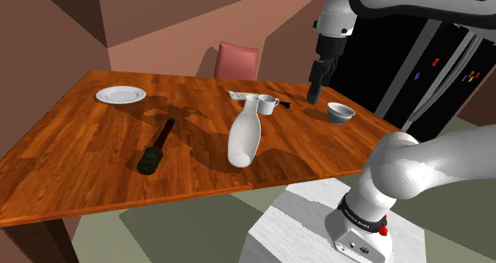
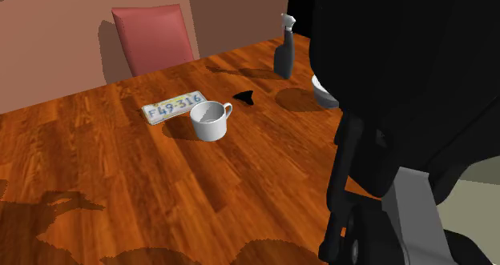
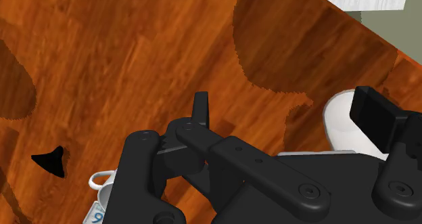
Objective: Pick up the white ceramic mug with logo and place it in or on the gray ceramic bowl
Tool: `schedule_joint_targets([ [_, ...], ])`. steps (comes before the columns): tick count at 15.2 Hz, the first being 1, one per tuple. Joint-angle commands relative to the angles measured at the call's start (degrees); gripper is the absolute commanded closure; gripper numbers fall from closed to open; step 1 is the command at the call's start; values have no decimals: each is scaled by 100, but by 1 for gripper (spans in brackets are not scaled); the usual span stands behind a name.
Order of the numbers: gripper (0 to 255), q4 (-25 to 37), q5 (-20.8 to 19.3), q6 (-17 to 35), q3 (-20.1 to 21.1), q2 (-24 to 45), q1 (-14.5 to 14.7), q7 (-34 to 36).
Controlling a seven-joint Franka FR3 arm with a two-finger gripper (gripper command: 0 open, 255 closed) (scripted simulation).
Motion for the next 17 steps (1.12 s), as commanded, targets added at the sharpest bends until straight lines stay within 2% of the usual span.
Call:
schedule_joint_targets([
  [1, 0, 0, 0, 0, 0, 0, 0, 0],
  [9, 0, 141, -304, 1258, -562, 1362, -186, -395],
  [17, 0, 775, -342, 2276, -1049, 2978, -314, -826],
])
